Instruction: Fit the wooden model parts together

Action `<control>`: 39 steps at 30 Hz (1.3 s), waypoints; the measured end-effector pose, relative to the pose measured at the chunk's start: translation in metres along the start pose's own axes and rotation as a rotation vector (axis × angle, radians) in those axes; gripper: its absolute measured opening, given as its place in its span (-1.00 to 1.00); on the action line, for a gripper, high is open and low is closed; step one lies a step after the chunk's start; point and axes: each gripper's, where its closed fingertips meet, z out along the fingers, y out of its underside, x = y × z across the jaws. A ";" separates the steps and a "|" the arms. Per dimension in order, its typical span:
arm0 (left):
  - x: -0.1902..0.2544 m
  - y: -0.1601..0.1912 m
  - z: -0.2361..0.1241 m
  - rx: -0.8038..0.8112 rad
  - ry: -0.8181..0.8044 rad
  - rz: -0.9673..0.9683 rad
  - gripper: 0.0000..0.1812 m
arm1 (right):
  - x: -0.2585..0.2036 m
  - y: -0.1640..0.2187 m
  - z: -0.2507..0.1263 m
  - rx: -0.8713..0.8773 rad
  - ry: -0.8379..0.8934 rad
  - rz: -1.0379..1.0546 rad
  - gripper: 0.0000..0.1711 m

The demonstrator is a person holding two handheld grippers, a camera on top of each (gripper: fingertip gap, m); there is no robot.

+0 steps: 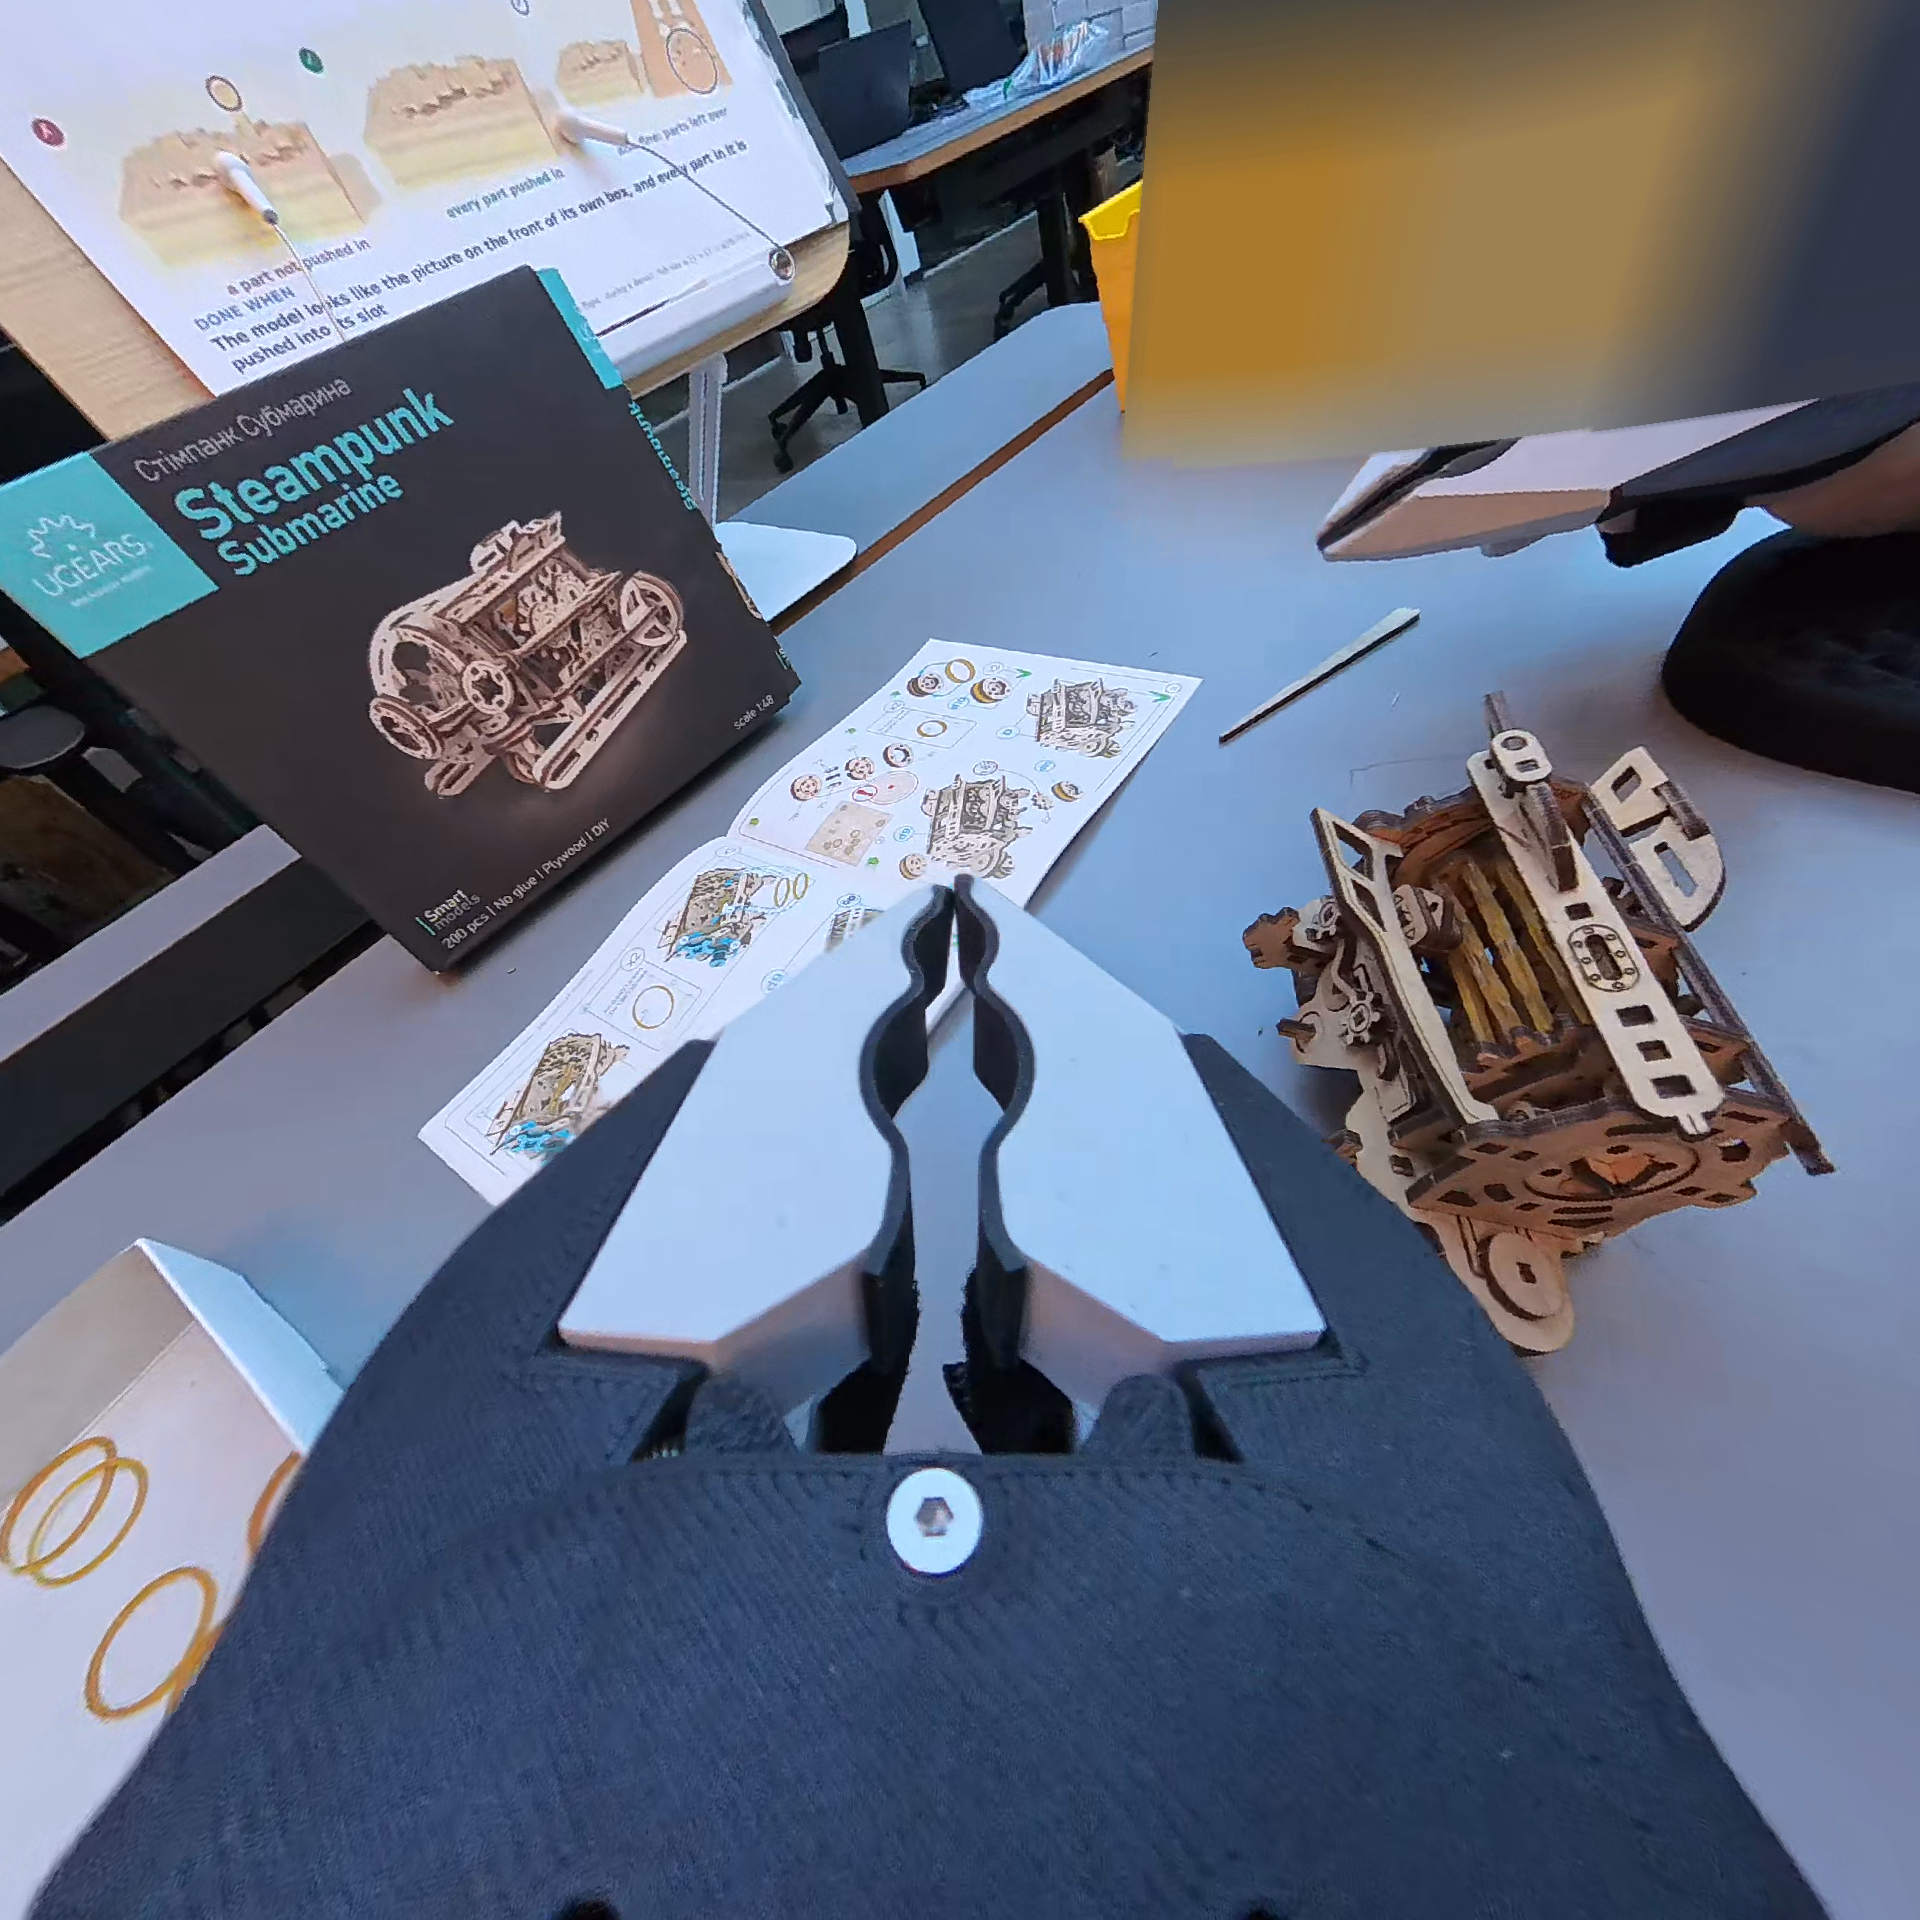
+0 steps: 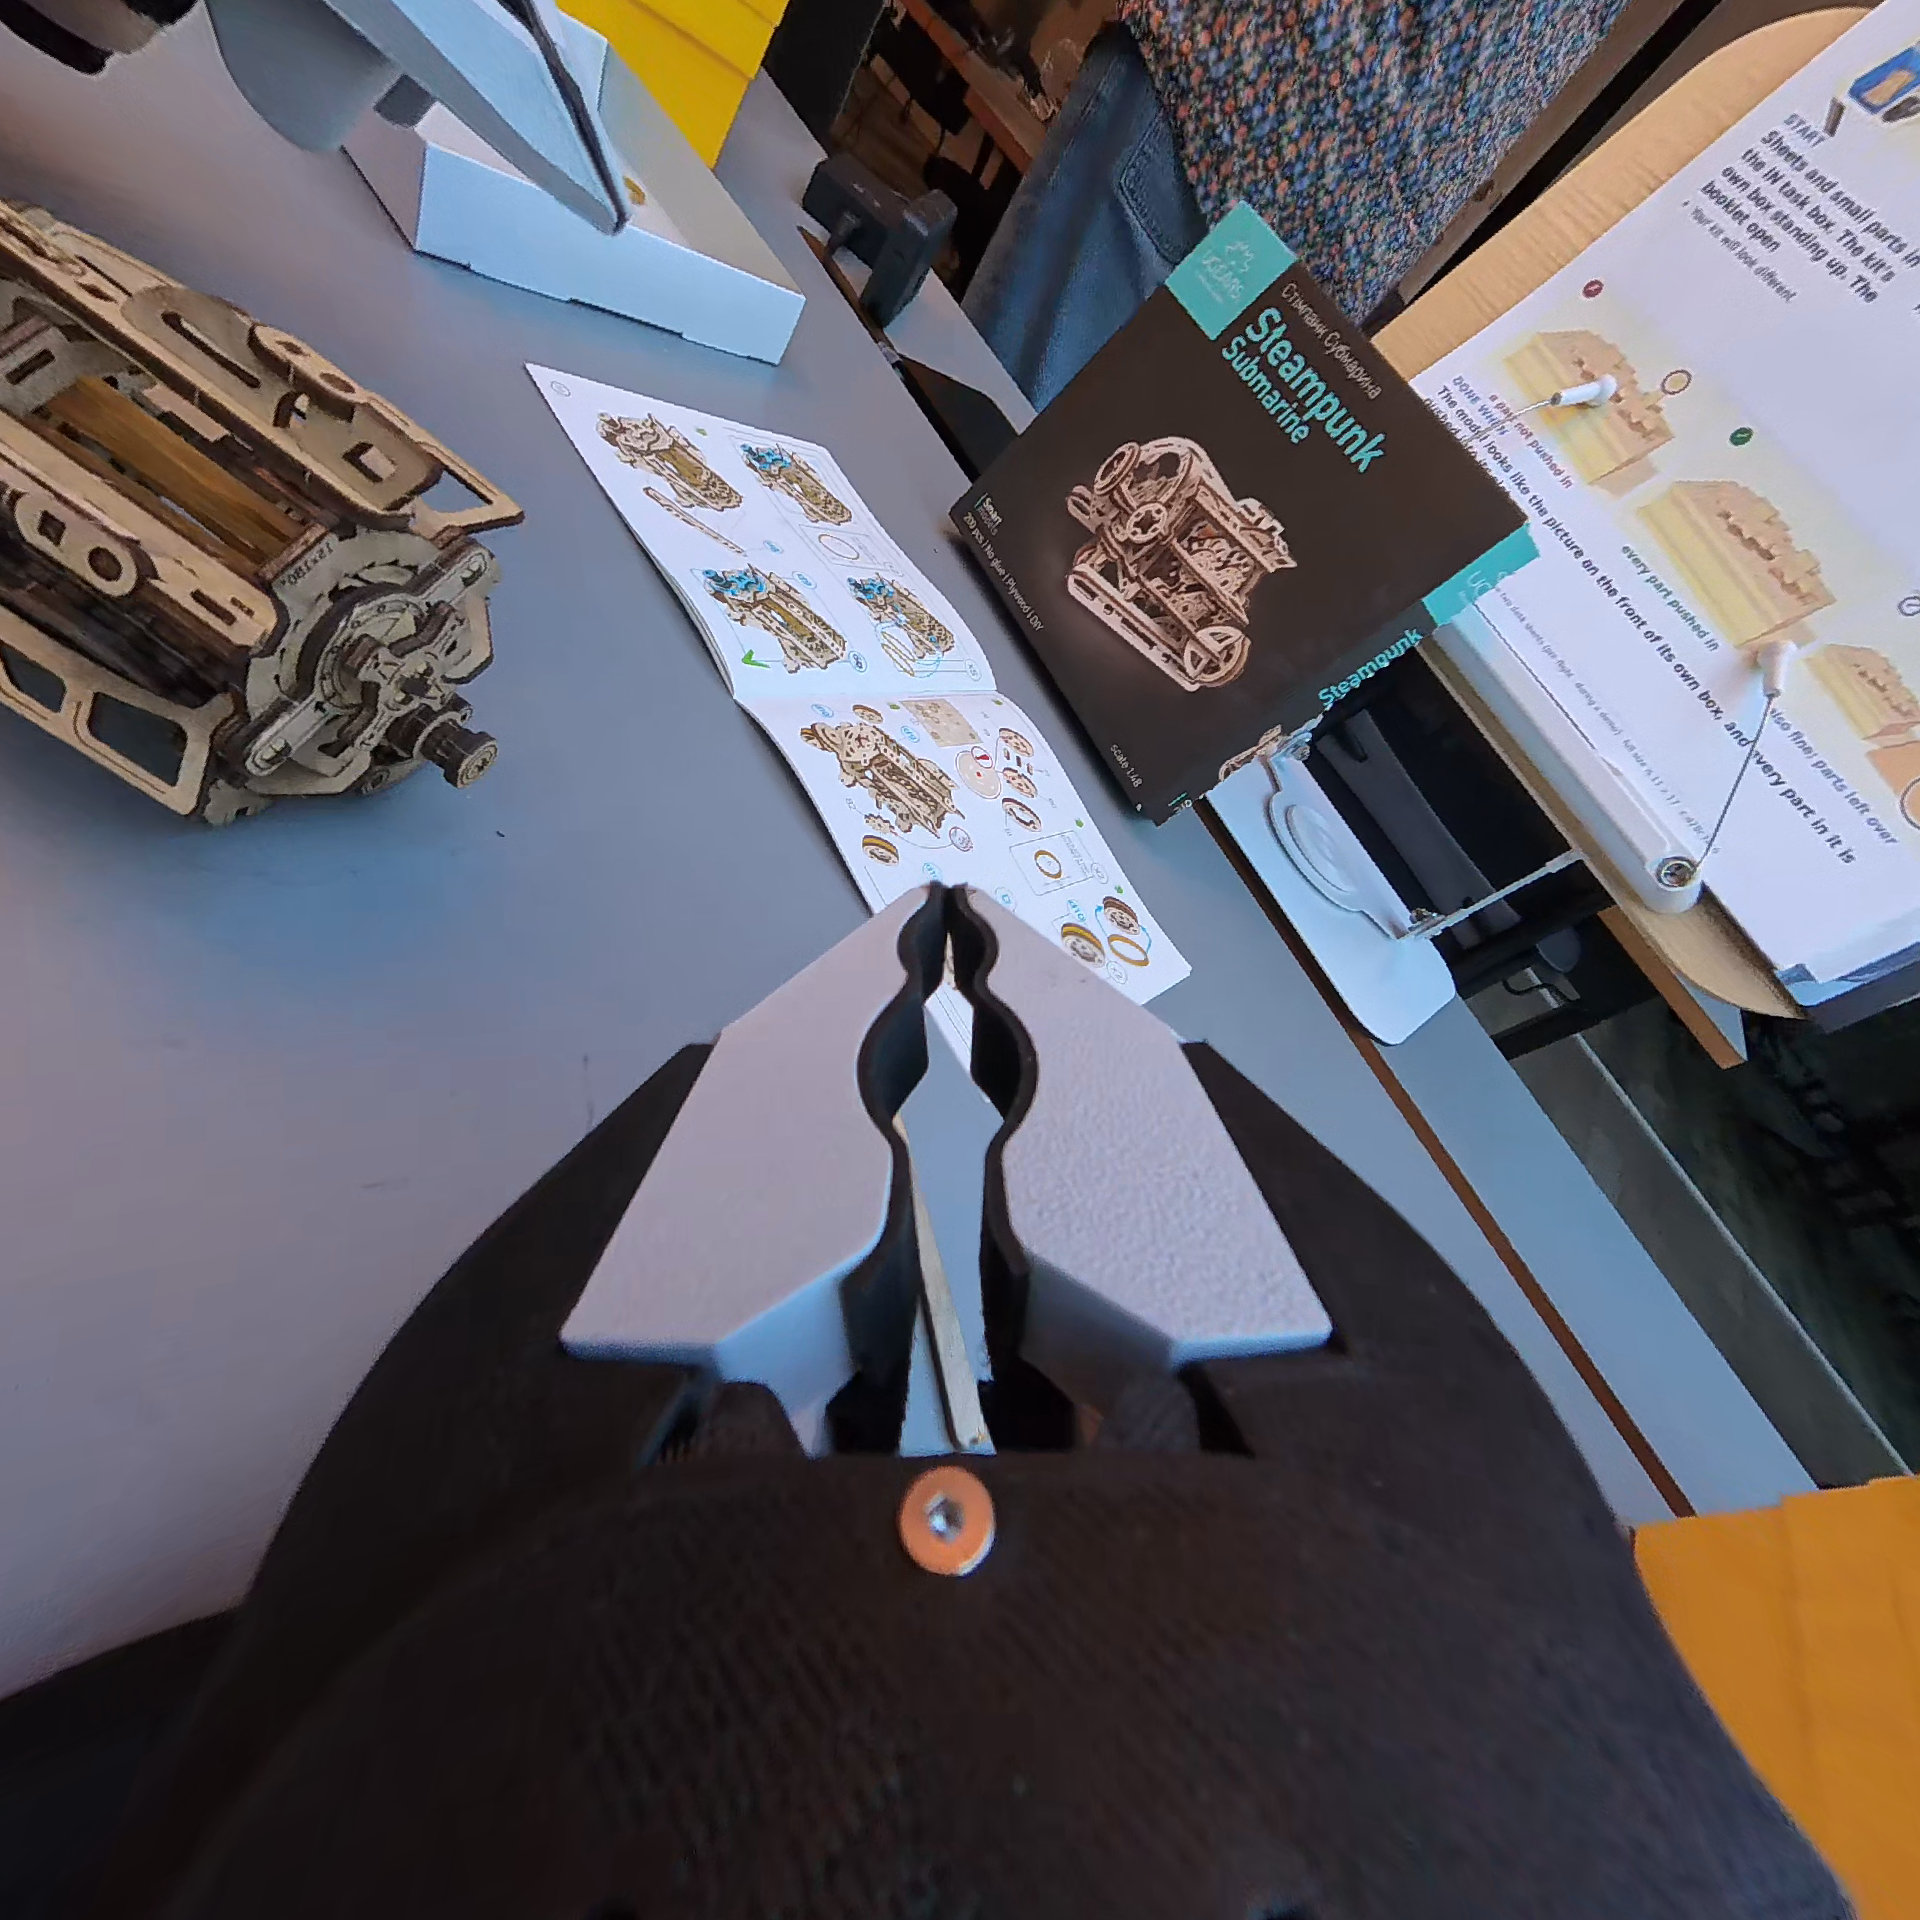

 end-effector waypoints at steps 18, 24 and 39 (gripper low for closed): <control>0.046 -0.032 -0.009 0.129 0.296 -0.143 -0.31 | -0.006 0.003 0.002 0.002 -0.033 -0.015 -0.90; 0.069 -0.049 -0.026 0.155 0.351 -0.121 -0.13 | -0.010 -0.011 -0.002 0.097 -0.079 0.025 -0.64; 0.098 -0.005 -0.056 0.008 0.030 -0.197 -0.07 | -0.099 -0.051 -0.017 0.239 -0.775 0.135 0.06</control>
